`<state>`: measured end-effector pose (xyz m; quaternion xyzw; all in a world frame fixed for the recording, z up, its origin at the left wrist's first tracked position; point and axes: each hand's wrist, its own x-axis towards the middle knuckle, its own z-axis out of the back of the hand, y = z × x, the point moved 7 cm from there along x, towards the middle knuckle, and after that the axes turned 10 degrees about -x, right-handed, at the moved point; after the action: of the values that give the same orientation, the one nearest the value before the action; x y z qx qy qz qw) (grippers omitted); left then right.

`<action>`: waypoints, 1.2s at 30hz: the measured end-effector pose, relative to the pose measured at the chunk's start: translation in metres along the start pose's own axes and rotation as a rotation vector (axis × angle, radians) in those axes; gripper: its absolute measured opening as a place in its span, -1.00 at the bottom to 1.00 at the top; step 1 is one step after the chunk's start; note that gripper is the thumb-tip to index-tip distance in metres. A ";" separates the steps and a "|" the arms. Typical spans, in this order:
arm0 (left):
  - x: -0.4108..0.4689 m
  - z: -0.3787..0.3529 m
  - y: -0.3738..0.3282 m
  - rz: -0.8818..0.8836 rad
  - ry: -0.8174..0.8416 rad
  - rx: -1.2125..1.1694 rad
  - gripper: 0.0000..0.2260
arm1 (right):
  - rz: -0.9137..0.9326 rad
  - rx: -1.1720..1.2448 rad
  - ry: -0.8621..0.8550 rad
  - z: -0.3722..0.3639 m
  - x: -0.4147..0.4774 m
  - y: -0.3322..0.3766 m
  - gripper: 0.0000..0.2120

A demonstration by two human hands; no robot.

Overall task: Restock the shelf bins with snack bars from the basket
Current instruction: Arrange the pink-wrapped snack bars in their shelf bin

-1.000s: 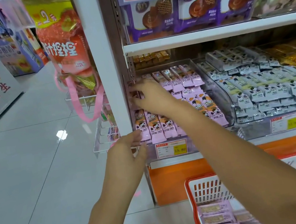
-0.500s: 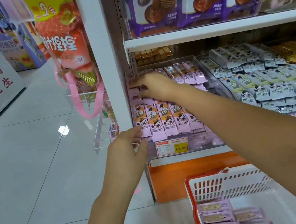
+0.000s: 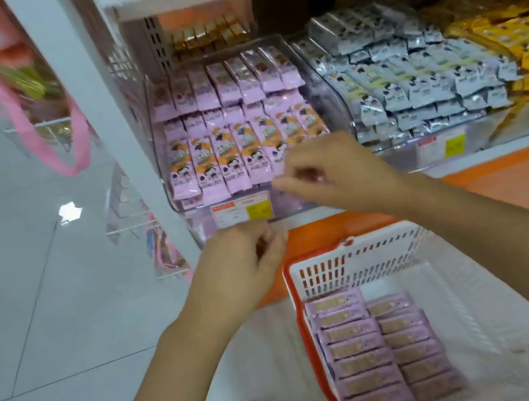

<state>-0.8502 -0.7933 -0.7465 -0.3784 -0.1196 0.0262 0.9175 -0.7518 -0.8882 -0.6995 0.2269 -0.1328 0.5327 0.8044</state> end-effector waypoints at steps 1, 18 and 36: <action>-0.002 -0.018 0.001 -0.001 0.097 0.038 -0.74 | -0.022 0.007 0.069 -0.009 -0.027 -0.009 -0.65; -0.031 -0.177 0.066 0.247 0.755 0.387 -0.67 | -0.587 -0.185 1.092 -0.240 -0.350 -0.195 -0.17; -0.020 -0.174 0.071 0.308 0.777 0.313 -0.68 | -0.935 0.153 0.912 -0.233 -0.364 -0.217 -0.51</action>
<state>-0.8247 -0.8653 -0.9188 -0.2302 0.2971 0.0361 0.9260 -0.7044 -1.1319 -1.1144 0.0687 0.3720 0.1776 0.9085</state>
